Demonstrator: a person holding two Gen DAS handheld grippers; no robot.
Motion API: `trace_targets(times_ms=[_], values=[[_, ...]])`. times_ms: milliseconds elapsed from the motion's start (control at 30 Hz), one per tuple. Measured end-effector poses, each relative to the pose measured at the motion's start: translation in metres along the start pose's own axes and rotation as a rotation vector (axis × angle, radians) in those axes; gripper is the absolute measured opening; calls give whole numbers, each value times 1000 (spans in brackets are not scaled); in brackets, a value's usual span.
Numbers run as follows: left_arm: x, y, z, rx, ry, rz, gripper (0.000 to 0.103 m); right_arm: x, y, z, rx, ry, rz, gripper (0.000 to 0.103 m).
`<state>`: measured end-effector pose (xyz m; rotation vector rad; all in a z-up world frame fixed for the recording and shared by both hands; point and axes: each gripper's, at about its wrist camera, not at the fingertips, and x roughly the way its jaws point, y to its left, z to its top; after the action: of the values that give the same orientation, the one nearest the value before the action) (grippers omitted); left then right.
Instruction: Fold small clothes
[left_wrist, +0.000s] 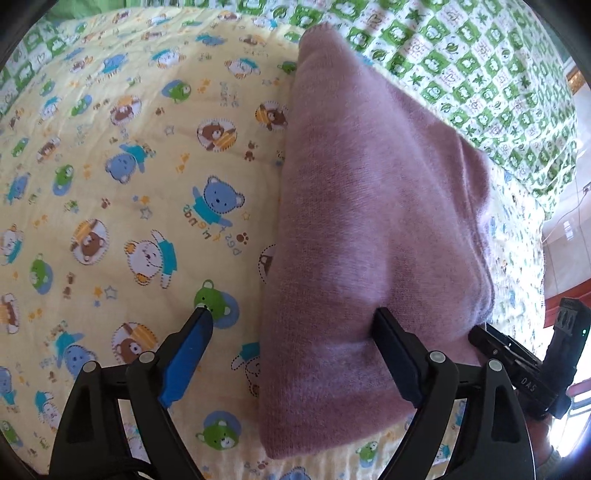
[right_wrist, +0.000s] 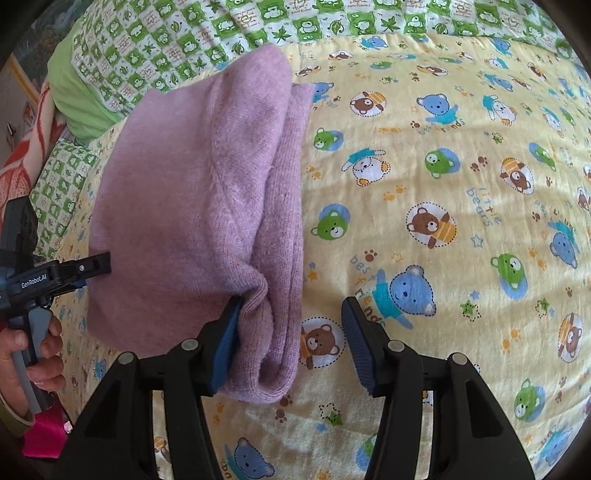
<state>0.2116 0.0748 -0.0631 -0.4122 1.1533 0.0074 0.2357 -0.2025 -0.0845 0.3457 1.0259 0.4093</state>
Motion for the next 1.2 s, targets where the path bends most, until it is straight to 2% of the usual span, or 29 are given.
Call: trace_targets(times_ms=[100, 233, 300, 400, 467, 633, 700, 733, 800, 833, 1000, 1200], values=[[-17, -6, 2, 25, -36, 19, 83, -10, -3, 1, 42, -11, 21, 55], [-42, -14, 15, 22, -122, 22, 78, -38, 4, 17, 42, -135, 63, 55], [-51, -18, 25, 15, -157, -8, 76, -46, 11, 32, 43, -184, 126, 55], [-57, -29, 41, 30, -191, -69, 71, -40, 29, 56, 18, -190, 225, 55], [-54, -37, 51, 50, -197, -110, 70, -27, 35, 71, 29, -178, 273, 48], [-13, -42, 71, 47, -126, -81, 70, 10, 34, 99, 100, -110, 249, 46], [8, -37, 79, 27, -84, -33, 70, 26, 24, 103, 130, -71, 207, 44], [17, -33, 82, 15, -64, -9, 72, 33, 19, 105, 138, -52, 194, 40], [27, -25, 86, -23, -39, -30, 72, 42, 10, 106, 139, -30, 164, 32], [28, -22, 86, -42, -31, -45, 72, 44, 7, 106, 142, -28, 159, 29], [12, -26, 76, -46, -46, -49, 71, 24, 4, 99, 158, -66, 199, 29], [-18, -29, 41, -33, -73, -37, 72, -20, 13, 74, 145, -121, 217, 31]])
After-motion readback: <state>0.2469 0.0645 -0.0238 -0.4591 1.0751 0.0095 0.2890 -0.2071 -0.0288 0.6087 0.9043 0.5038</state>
